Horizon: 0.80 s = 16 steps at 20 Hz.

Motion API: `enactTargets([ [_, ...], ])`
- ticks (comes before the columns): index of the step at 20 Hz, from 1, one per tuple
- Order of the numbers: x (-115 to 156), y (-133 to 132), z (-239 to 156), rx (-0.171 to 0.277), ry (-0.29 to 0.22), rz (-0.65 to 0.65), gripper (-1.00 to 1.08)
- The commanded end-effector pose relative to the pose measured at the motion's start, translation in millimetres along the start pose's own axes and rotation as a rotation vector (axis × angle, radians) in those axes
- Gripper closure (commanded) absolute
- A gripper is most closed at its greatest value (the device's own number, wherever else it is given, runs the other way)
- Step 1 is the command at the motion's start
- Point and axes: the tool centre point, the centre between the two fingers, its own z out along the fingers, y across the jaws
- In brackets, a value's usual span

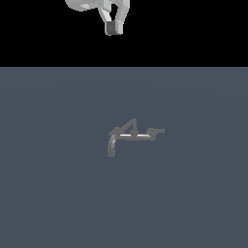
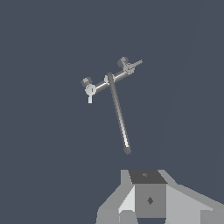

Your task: Turn on the faucet by rotating a designated handle.

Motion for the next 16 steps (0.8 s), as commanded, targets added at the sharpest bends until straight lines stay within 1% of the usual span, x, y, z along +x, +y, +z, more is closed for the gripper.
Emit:
enactTargets([
  [1, 13.4, -6.0, 18.1, 0.0, -0.001, 0.067, 1.08],
  [9, 57.3, -17.8, 73.3, -0.003, -0.004, 0.27, 1.08],
  [16, 97.2, -20.1, 121.5, -0.007, -0.006, 0.448, 1.08],
])
